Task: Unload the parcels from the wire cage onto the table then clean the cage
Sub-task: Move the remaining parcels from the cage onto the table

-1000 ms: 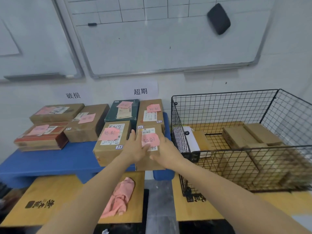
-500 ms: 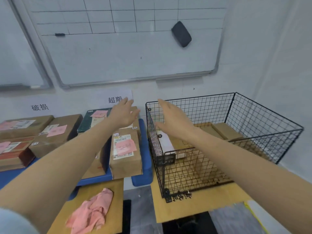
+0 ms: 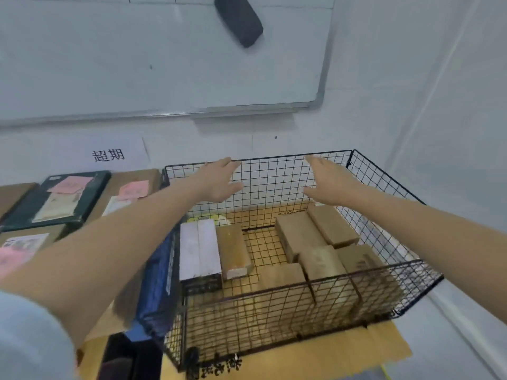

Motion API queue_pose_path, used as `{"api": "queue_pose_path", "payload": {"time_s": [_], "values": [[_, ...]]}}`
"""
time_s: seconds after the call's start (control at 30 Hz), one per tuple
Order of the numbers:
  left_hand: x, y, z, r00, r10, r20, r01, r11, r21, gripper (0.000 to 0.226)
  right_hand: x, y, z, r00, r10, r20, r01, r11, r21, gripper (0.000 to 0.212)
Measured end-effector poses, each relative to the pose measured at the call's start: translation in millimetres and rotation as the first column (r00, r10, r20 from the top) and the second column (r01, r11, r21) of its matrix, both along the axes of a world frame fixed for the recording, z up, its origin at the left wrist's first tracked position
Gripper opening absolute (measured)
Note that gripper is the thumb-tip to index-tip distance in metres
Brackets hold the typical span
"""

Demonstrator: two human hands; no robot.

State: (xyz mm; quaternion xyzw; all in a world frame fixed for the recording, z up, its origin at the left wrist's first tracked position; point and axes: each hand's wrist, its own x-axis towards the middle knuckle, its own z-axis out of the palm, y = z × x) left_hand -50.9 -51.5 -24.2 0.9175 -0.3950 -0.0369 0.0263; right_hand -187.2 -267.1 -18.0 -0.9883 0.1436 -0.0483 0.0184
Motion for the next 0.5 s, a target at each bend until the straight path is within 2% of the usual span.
{"api": "queue_pose_path", "payload": {"time_s": [0.1,0.2,0.3,0.4,0.5], "values": [[16,-44,-18,0.999,0.023,-0.036,-0.019,0.994,0.106,0.068,19,-54,-20,0.993,-0.015,-0.116,0.017,1.000,0.020,0.068],[27,-82,-40,0.987,0.057,-0.147,-0.033,0.987,0.156,0.070,38,-93,-48,0.967,0.003,-0.254,0.012,0.998,0.059,0.071],[29,-116,-68,0.972,0.066,-0.225,-0.006,0.966,0.258,0.069,54,-118,-76,0.944,0.022,-0.328,0.012,0.995,0.100,0.073],[33,-143,-99,0.957,0.069,-0.281,0.033,0.939,0.344,0.071,67,-136,-101,0.913,0.016,-0.407,0.038,0.991,0.125,0.067],[34,-162,-120,0.941,0.093,-0.325,0.048,0.916,0.399,0.073,76,-149,-117,0.879,0.036,-0.475,0.022,0.993,0.116,0.076]]}}
